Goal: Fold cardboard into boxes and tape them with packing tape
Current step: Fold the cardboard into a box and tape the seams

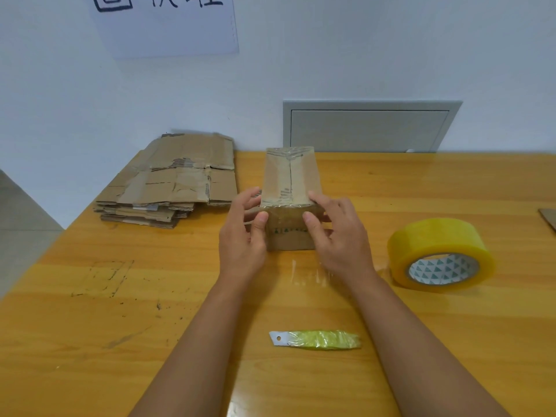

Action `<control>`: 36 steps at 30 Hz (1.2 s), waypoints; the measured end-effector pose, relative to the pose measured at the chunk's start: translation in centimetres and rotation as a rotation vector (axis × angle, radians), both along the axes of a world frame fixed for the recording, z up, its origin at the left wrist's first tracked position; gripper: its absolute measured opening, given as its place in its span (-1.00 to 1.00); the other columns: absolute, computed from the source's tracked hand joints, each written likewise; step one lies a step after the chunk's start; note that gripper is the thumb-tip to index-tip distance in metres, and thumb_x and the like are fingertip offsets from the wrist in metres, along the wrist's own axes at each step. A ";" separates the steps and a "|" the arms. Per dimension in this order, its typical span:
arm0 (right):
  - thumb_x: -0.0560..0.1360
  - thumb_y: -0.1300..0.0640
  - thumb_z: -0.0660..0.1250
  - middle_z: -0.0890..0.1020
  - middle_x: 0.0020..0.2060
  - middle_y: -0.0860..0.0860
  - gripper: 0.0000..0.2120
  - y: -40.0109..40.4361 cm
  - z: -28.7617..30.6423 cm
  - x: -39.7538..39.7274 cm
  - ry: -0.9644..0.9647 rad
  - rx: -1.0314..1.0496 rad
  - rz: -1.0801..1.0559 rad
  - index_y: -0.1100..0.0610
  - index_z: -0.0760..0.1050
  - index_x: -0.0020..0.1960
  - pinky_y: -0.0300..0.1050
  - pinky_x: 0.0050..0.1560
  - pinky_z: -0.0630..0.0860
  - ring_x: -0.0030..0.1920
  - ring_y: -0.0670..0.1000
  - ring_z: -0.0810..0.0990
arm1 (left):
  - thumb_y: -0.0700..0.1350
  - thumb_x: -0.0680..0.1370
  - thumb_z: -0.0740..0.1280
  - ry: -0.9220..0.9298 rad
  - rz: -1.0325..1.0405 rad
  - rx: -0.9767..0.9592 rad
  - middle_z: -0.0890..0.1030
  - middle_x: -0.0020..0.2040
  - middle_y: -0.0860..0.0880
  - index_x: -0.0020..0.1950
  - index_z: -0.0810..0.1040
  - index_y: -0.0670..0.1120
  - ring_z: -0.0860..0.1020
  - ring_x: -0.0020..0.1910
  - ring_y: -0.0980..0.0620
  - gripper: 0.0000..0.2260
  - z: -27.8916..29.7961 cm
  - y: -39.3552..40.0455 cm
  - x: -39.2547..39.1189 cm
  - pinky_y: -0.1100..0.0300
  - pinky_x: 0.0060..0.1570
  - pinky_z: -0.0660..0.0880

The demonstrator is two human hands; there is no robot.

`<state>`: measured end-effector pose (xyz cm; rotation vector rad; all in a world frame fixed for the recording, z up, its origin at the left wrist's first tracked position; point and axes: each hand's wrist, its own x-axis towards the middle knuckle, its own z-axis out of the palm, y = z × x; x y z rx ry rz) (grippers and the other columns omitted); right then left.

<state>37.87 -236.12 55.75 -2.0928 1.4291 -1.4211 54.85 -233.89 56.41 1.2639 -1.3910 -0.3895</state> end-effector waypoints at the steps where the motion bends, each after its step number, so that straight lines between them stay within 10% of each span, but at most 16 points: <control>1: 0.57 -0.13 0.25 0.46 0.01 -0.02 -0.62 0.0 0.1 0.1 0.001 0.003 -0.003 -0.07 0.44 0.35 0.06 -0.19 0.62 -0.07 -0.02 0.53 | -0.27 0.63 0.27 -0.043 -0.012 -0.034 0.55 0.17 0.07 0.33 0.45 0.05 0.51 0.13 0.31 -0.67 -0.1 -0.1 0.1 0.48 0.00 0.43; 20: 0.61 0.10 0.25 0.57 -0.02 0.01 -0.71 -0.5 -0.8 0.1 -0.114 -0.101 0.032 0.11 0.56 0.29 -0.13 -0.07 0.51 -0.04 -0.06 0.54 | -0.22 0.54 0.41 0.014 -0.003 -0.093 0.54 0.03 0.08 0.08 0.59 0.04 0.55 0.00 0.22 -0.81 0.0 -0.6 -0.1 0.40 -0.01 0.46; 36: 0.66 0.17 0.12 0.54 0.00 0.01 -0.65 -0.5 -1.3 -1.1 -0.092 -0.071 0.035 0.05 0.47 0.40 -0.38 -0.05 0.40 -0.04 -0.08 0.49 | -0.32 0.65 0.21 0.030 -0.205 -0.017 0.47 0.12 -0.02 0.25 0.54 0.11 0.47 0.11 0.27 -0.65 0.0 0.5 0.5 0.44 0.06 0.40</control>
